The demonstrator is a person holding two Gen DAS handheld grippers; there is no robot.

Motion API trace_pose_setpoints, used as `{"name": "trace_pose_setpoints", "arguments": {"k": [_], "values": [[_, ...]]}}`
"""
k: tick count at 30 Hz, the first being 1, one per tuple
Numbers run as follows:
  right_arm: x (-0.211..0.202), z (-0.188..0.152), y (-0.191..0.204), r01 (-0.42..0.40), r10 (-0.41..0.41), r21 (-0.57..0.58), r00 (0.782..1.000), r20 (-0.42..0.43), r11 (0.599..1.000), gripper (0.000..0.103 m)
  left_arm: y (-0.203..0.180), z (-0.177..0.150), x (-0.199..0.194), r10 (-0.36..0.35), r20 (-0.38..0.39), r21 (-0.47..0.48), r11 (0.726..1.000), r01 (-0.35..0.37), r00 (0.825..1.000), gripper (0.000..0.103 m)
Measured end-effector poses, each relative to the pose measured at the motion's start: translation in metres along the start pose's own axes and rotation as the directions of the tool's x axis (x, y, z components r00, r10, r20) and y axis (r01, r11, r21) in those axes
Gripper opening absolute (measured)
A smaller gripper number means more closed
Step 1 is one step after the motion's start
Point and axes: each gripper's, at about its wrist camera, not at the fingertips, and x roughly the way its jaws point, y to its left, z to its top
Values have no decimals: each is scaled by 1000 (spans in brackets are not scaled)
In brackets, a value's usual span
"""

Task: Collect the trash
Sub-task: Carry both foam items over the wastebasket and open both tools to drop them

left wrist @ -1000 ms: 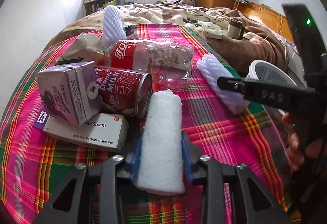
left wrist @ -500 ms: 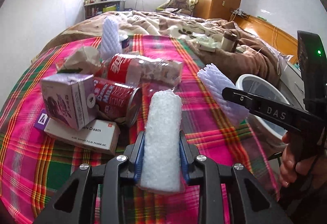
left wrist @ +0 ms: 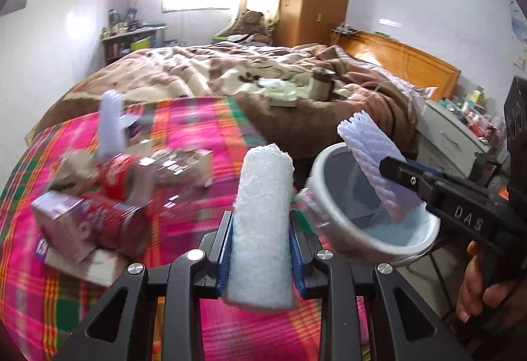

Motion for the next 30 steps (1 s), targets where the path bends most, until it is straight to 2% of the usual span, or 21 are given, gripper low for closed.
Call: {"name": "trace_pose_setpoints", "arguments": {"k": [5,12,23,27,30], "values": [[-9,-2,-27,73,-74,41,997,14,996,22,-31,15,10,-59,7,36,998,59,998,31],[-4,-5,-50,161,-160,62,987,-13,985,22,-65,29,37,-145,-32,55,988,146,989,31],[3,-16,-79,219,-211,87,973,-92,972,23,-98,33,70,-188,-87,86,977,195,978,32],[4,-17,-86,236,-226,97,968,-107,967,25,-104,32,78,-197,-109,81,975,206,974,40],[5,-18,-87,258,-247,88,962,-112,962,36,-106,33,75,-214,-94,91,971,222,972,57]]}}
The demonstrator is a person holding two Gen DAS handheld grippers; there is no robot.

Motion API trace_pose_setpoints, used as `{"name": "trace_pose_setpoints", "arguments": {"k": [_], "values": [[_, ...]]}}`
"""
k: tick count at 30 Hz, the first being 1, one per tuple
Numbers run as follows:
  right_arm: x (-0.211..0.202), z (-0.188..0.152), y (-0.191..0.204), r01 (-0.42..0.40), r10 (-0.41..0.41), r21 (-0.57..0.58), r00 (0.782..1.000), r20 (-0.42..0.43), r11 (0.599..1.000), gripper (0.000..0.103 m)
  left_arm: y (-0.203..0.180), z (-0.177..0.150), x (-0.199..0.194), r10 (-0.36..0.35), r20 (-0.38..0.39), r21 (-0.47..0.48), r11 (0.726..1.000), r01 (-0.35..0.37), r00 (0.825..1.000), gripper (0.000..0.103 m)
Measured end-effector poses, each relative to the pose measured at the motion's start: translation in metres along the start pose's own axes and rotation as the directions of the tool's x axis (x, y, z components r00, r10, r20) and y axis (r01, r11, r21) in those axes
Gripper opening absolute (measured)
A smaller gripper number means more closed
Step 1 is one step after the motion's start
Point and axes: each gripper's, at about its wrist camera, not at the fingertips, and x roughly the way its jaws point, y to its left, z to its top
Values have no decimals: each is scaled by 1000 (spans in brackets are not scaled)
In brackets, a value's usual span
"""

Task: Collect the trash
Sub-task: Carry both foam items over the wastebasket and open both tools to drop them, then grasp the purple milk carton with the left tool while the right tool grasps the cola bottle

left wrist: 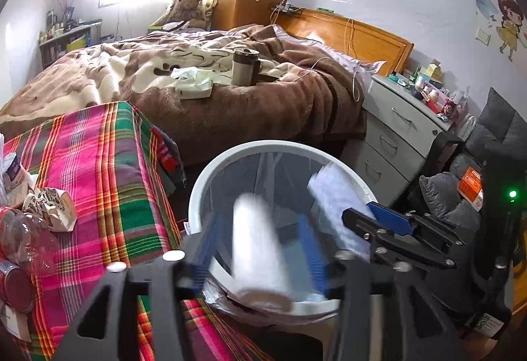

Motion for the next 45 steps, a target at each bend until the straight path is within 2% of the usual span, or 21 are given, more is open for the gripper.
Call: {"name": "trace_pose_setpoints", "arguments": {"k": [1,3,6,19,27,32,38,42,45], "values": [[0,0,0,8,-8,0,1000,-1,1000,46,0,0,-2,-7,4,-4,1000,7,1000,57],[0,0,-1,11,-11,7,1000,-1,1000,57,2,0,-7,-13,13,-12,1000,13,1000,58],[-2,2,-1,11,-11,18,1000,-4,1000,57,5,1,-14,6,21,-16,1000,-6,1000,62],[-24,5,27,-60,60,-10,996,63,998,57,39,-10,-78,95,111,-62,994,-89,989,63],[-29,5,65,-155,162,-71,981,106,985,57,77,-26,-111,186,140,-114,979,-171,973,65],[-25,7,97,-232,245,-128,964,98,964,57,114,-40,-130,264,138,-172,956,-239,955,69],[-18,9,132,-295,313,-191,947,74,936,57,162,-58,-148,352,111,-262,912,-314,929,69],[-12,12,153,-341,360,-232,932,47,911,57,184,-67,-156,432,88,-278,876,-394,898,69],[-4,14,169,-372,390,-262,921,18,891,57,202,-72,-158,451,64,-311,857,-412,890,69]]}}
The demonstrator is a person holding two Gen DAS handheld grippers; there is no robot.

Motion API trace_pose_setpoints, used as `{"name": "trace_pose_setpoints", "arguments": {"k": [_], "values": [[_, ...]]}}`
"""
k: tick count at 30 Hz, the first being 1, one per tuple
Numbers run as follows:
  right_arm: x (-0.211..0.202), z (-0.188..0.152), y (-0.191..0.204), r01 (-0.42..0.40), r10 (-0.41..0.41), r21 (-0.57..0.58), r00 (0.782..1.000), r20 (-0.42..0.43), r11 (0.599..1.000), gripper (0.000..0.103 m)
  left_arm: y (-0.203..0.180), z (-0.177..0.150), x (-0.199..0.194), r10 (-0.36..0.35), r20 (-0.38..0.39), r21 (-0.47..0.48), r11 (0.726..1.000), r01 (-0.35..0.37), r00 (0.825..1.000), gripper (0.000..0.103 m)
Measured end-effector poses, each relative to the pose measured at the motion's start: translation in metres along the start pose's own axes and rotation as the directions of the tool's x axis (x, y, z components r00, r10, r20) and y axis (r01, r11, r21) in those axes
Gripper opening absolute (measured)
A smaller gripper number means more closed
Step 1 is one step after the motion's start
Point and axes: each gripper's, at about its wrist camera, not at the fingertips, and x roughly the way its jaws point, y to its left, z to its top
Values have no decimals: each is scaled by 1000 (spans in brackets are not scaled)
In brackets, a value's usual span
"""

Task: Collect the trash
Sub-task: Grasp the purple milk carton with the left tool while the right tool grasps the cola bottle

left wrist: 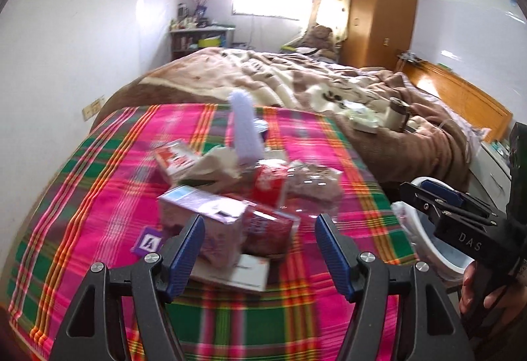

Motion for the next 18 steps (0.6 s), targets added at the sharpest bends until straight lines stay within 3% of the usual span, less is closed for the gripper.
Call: {"name": "trace_pose_setpoints", "arguments": {"k": [12,18], "values": [[56,24,48,-98,84,-152,992,-96,983,58,32,3,38,25,-79,-57,998,-29,997,70],[78,29,61,-175,141,-208,975,-169,962,58,45,0,51,32,-112,-63,997,-40,993,70]]}}
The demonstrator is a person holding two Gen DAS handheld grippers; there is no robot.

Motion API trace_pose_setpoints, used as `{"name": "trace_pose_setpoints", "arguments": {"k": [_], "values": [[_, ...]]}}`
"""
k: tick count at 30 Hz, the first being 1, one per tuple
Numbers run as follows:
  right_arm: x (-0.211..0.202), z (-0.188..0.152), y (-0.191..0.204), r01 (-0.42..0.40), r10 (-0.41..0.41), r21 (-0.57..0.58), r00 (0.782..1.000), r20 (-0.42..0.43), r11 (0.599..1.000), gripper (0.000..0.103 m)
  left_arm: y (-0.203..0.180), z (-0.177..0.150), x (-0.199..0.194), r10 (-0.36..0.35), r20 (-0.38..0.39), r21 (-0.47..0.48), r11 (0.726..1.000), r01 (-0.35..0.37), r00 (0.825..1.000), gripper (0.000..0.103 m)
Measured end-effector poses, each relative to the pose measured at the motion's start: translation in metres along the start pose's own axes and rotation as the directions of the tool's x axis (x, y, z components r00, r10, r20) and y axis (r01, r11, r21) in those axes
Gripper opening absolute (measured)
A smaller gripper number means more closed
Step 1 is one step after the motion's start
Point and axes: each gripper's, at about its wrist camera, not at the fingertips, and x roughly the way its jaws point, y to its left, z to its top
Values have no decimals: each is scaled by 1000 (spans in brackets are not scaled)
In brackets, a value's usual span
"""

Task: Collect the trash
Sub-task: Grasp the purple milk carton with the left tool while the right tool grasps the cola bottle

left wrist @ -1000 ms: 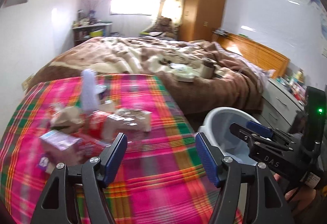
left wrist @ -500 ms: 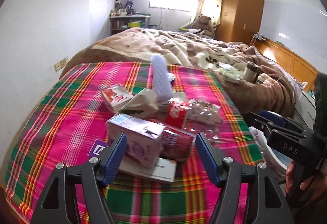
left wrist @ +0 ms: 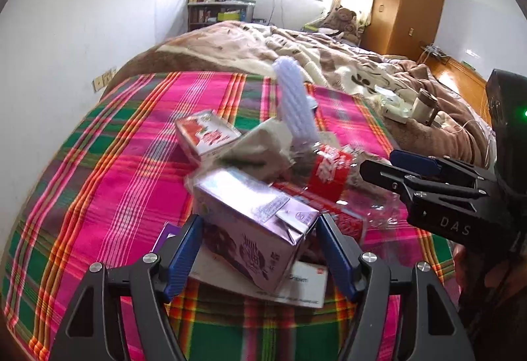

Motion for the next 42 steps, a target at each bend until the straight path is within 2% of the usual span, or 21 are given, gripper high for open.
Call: {"name": "trace_pose_setpoints", "arguments": {"k": [3,8,12,18,25,28,33,37,40,42], "values": [[7,1,4,-26,25,-41,999,-24,999,64,12,-4,1,4,-5,-13,1000,-4,1000,70],[7,-2,11,-67,65,-39,996,-60,997,65,31,-10,-1,30,-9,-17,999,-30,1000,70],[10,-9,17,-152,151,5,977,-149,988,65,47,-13,-6,43,-9,-40,998,-43,999,70],[6,-19,36,-175,170,-8,965,-200,985,65,66,-11,-20,55,21,-74,996,-53,998,70],[15,-13,48,-56,47,-38,976,-211,998,65,67,2,-15,51,29,-102,994,-48,998,70],[20,-11,47,-47,41,-22,976,-213,999,65,66,9,-9,66,24,-141,988,-62,998,70],[23,-7,45,-23,19,-18,978,-209,1000,65,65,10,5,116,-21,-130,985,-118,993,70],[25,-8,42,-25,25,1,980,-198,1000,65,72,8,9,107,-11,-157,982,-107,994,70],[24,-9,40,-30,33,18,982,-186,999,65,74,7,13,102,-18,-165,981,-104,995,64],[24,-10,41,-32,35,19,983,-182,999,65,74,7,14,98,-17,-162,982,-99,995,49]]}}
